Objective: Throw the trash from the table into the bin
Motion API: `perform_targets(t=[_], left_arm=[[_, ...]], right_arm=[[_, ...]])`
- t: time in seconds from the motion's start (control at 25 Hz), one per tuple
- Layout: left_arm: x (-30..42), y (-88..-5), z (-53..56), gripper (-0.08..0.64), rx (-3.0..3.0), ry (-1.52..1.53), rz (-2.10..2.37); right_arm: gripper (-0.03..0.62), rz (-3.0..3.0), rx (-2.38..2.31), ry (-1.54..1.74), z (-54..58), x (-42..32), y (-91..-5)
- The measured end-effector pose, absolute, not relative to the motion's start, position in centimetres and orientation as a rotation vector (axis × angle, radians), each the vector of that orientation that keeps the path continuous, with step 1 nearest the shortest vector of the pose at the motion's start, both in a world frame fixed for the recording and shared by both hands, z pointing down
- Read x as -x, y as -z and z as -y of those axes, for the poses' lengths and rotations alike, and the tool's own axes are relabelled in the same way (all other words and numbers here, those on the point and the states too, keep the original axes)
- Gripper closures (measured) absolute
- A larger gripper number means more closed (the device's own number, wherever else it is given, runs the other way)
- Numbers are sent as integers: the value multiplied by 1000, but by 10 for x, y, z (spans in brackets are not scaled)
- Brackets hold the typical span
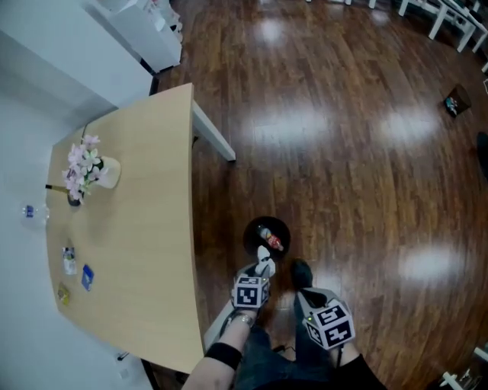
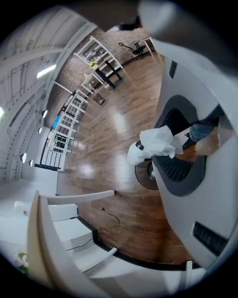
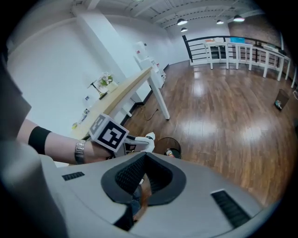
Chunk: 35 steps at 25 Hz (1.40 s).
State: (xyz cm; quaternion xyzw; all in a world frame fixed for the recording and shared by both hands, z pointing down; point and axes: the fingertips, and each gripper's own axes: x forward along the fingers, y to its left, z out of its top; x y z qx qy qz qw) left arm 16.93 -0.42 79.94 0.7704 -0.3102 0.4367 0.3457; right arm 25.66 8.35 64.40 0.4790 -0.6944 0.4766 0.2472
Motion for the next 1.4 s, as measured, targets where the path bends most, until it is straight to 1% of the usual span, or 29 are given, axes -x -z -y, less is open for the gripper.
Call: perform_targets(t=[0.16, 0.28, 0.4, 0.56, 0.6, 0.64, 0.68, 0.72, 0.76, 0.84, 1.04, 1.08, 1.12, 1.16, 1.2, 1.24, 1.32, 1.4], left_arm=[[-173, -885, 31, 428, -1919, -1229, 789], [-167, -934, 48, 428, -1871, -1283, 793], [-165, -970, 56, 428, -1845, -1347, 745], [-169, -991, 65, 423, -1847, -1352, 712], [-170, -994, 68, 412, -1847, -1344, 713], [-170, -996, 69, 380, -1840, -1340, 715], [-169, -999, 70, 315, -1829, -1342, 720], [-169, -1001, 70, 272, -1819, -1349, 722], [-168, -1002, 70, 256, -1812, -1355, 719], [-170, -1001, 66, 229, -1808, -1358, 700], [-174, -987, 60, 230, -1834, -1344, 679], [-176, -982, 59, 235, -1843, -1338, 673], [-178, -976, 57, 254, -1855, -1333, 666], [-180, -968, 56, 300, -1872, -1328, 662], [-182, -959, 55, 392, -1892, -1319, 660], [-184, -949, 54, 469, -1911, -1303, 659], [-189, -925, 50, 558, -1944, -1269, 657], [-194, -895, 45, 560, -1984, -1236, 652]], right_arm=[[584, 1866, -1297, -1363, -61, -271, -682], [584, 1839, -1270, -1401, -57, -269, -710], [584, 1823, -1245, -1412, -55, -265, -730], [584, 1806, -1237, -1431, -51, -261, -745], [584, 1802, -1237, -1433, -50, -260, -748], [584, 1798, -1236, -1435, -50, -260, -749], [584, 1796, -1234, -1438, -49, -259, -750], [584, 1796, -1234, -1441, -48, -258, -751], [584, 1797, -1235, -1442, -47, -258, -752], [584, 1801, -1236, -1440, -46, -257, -752], [584, 1815, -1233, -1431, -43, -252, -749], [584, 1818, -1232, -1428, -43, -251, -748], [584, 1820, -1233, -1423, -43, -251, -747], [584, 1821, -1235, -1420, -44, -250, -746], [584, 1824, -1241, -1415, -44, -250, -745], [584, 1827, -1247, -1411, -44, -251, -742], [584, 1834, -1260, -1400, -44, -253, -736], [584, 1842, -1273, -1384, -45, -255, -728]])
